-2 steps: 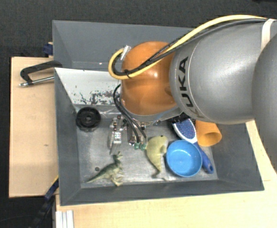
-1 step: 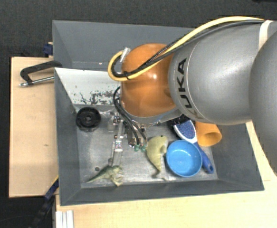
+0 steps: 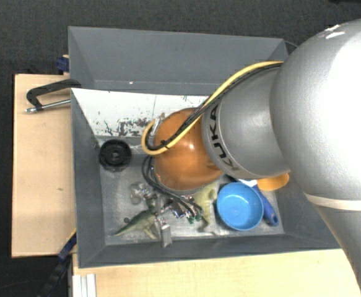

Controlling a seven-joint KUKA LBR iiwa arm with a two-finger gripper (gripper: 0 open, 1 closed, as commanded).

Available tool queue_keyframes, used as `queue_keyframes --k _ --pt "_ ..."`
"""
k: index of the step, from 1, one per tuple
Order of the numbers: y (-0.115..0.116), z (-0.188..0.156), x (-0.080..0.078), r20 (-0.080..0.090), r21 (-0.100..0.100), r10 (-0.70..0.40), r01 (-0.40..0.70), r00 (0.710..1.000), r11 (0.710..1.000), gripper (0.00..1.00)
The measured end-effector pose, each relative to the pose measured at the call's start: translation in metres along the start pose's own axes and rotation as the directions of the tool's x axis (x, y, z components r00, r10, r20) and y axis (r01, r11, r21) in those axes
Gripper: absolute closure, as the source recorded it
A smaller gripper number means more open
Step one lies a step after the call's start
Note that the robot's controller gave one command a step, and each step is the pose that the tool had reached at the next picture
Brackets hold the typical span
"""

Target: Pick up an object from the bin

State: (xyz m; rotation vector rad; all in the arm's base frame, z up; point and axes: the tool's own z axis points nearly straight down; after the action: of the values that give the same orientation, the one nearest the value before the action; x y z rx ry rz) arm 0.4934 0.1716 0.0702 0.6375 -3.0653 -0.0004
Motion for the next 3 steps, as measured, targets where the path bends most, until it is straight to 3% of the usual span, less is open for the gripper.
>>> queue_keyframes --k 1,2,3 --pt "-0.001 -0.002 -0.001 0.004 0.001 0.000 0.000 1.000 1.000 1.00" --pt "-0.020 -0.004 -0.068 0.019 0.001 0.030 -0.030 0.999 1.000 1.00" --pt "-0.019 -0.004 -0.068 0.019 0.000 0.030 -0.030 0.999 1.000 0.00"
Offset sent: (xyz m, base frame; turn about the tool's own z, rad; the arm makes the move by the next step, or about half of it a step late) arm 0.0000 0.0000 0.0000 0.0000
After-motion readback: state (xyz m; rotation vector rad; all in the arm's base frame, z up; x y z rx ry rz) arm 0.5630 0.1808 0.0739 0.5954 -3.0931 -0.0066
